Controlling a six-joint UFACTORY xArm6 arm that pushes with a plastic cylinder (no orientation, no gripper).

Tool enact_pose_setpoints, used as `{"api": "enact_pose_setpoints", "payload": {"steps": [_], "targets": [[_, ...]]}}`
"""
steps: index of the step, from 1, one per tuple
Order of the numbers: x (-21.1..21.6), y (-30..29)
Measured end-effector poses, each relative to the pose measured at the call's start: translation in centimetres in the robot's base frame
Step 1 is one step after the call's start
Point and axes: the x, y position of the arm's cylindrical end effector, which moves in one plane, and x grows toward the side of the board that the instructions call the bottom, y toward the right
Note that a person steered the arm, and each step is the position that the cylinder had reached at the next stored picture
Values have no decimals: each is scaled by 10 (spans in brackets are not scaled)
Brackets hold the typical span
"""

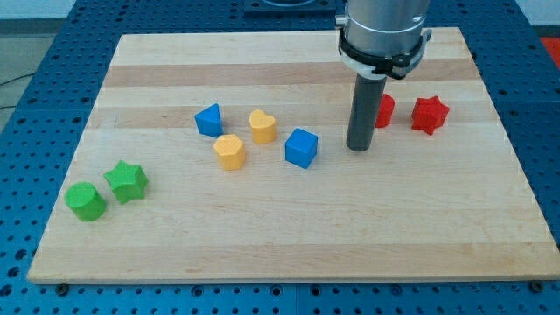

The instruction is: Push the red blocks towards the top right

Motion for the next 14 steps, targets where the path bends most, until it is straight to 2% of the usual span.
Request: {"api": "enact_pose_setpoints", "payload": {"steps": [4,6,7,9,10,11,12,13,14], "targets": [[8,75],[-34,124],[-86,91],[-152,88],[-99,128],[-18,132],[-7,79],[-53,41],[-97,29]]}}
